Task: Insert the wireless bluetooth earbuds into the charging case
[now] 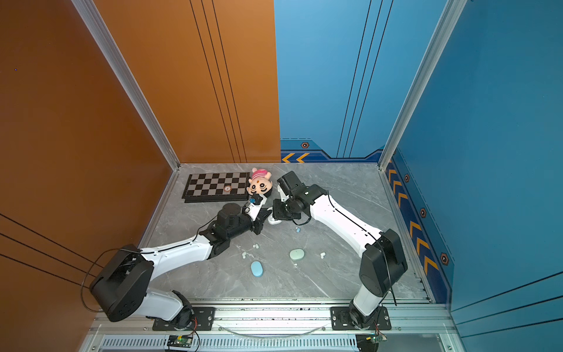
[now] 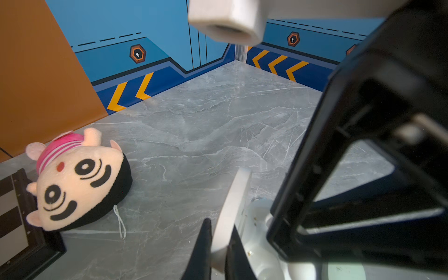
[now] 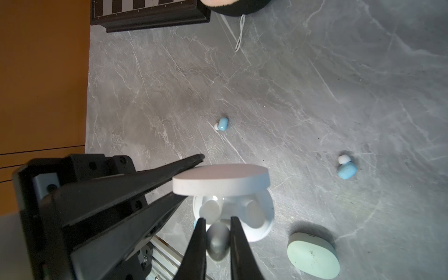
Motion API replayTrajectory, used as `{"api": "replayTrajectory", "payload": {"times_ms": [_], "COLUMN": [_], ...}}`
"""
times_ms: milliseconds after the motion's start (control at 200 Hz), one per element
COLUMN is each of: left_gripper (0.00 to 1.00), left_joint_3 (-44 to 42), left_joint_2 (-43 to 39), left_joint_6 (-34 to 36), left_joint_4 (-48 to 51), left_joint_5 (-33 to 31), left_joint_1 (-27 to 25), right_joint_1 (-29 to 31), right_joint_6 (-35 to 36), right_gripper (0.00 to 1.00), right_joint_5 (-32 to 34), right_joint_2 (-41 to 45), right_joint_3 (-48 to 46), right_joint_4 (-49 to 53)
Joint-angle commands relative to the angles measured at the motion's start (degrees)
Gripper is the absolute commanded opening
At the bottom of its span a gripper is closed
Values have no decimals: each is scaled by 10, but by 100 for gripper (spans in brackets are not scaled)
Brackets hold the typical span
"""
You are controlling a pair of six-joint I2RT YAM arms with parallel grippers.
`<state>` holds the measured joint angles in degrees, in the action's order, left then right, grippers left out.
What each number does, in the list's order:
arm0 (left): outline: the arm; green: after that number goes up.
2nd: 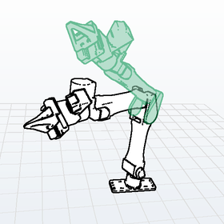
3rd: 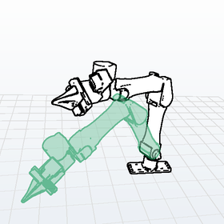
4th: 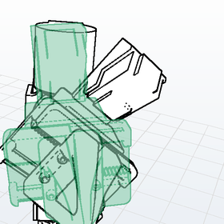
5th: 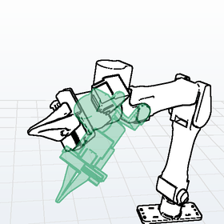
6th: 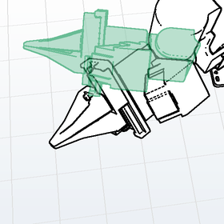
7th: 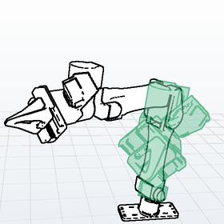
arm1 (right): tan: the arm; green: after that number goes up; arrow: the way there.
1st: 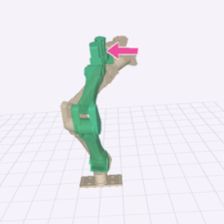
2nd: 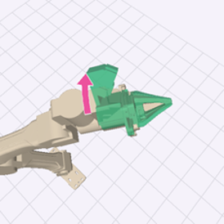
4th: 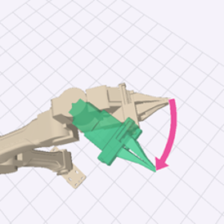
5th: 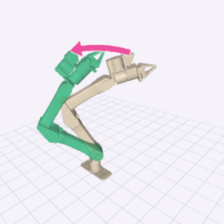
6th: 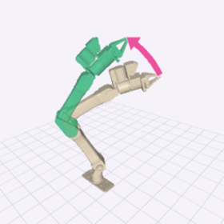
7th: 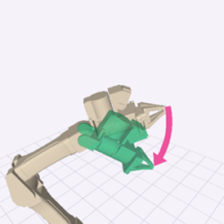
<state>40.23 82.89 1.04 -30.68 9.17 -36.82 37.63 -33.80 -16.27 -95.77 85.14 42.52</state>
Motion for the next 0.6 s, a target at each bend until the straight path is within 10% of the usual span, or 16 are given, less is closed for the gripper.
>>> {"api": "replayTrajectory", "payload": {"times_ms": [0,596], "left_gripper": [0,0], "left_joint_3": [13,13], "left_joint_2": [-15,-23], "left_joint_6": [0,2], "left_joint_4": [-11,-11], "left_joint_5": [10,10], "left_joint_1": [-6,-8], "right_joint_1": [5,10], "right_joint_6": [15,24], "right_gripper": [15,17], "right_joint_5": [18,33], "right_joint_2": [-12,-28], "right_joint_3": [22,30], "right_joint_4": [16,16]}}
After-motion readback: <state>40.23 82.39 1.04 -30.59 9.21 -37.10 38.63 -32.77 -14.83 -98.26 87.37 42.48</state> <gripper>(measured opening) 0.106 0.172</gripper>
